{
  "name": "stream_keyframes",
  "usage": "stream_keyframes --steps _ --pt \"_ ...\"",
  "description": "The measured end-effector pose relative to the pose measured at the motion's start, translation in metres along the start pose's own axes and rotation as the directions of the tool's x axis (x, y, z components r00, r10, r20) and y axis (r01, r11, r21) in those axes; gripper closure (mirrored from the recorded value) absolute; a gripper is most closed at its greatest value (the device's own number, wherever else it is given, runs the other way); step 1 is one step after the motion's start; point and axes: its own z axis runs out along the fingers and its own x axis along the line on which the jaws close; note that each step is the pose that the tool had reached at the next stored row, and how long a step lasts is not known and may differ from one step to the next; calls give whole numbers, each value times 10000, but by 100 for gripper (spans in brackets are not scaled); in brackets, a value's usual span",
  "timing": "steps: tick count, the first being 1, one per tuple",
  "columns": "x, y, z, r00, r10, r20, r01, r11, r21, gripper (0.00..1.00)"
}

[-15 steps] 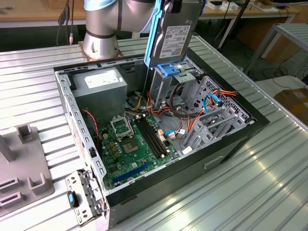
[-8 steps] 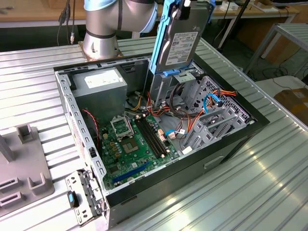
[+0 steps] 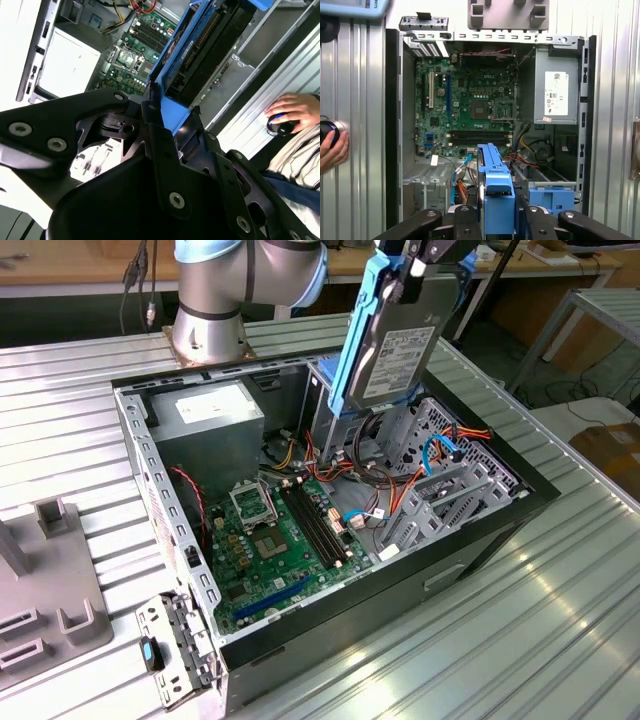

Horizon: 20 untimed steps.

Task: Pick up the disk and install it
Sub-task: 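Pick up the disk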

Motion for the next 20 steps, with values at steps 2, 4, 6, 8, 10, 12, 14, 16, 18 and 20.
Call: stream_keyframes --steps 2,4,6,8,10,12,14,16,18,20 --pt "46 1 -1 10000 1 0 -1 10000 1 63" --pt "49 1 -1 10000 0 0 0 10000 0 63" --pt "50 1 -1 10000 0 0 0 10000 0 63" --pt "63 1 -1 10000 -1 1 1 10000 0 63" --pt "83 1 -2 10000 0 0 0 10000 0 63" --pt "119 3 -3 10000 0 0 0 10000 0 63" --pt "121 -16 -2 10000 -2 1 2 10000 0 63" --pt "125 -98 -1 10000 1 1 -1 10000 0 63" --pt "129 -218 0 10000 0 0 0 10000 -3 63" --pt "235 -256 -1 10000 0 1 0 10000 -6 63"
